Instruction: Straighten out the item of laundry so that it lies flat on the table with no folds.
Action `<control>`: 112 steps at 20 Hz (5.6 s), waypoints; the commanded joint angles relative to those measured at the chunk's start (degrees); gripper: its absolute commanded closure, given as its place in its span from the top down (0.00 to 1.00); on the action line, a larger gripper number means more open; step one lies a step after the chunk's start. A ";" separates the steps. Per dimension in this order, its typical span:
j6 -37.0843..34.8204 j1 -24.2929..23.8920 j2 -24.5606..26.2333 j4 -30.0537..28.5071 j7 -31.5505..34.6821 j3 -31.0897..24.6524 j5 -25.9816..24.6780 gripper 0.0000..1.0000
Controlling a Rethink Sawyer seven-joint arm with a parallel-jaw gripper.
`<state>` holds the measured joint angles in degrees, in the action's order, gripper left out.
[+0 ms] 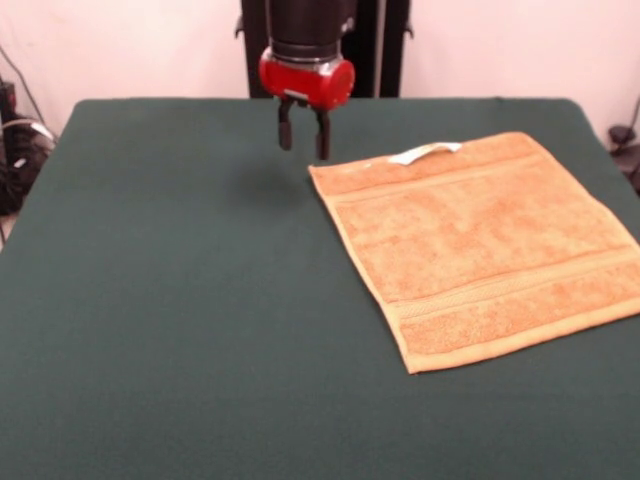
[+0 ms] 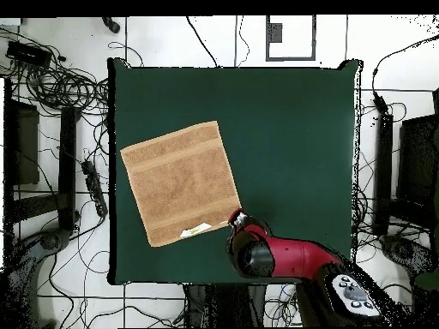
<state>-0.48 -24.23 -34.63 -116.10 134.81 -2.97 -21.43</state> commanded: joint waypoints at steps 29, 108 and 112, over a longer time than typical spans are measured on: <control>9.63 -0.09 15.25 9.36 4.77 -6.76 -2.93 0.00; -2.45 -19.48 -1.38 0.10 0.48 -17.00 -12.19 1.00; -3.76 -19.48 -3.27 -1.29 1.00 -17.35 -10.96 1.00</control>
<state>-0.11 -46.60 -35.91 -116.27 134.81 -14.26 -33.66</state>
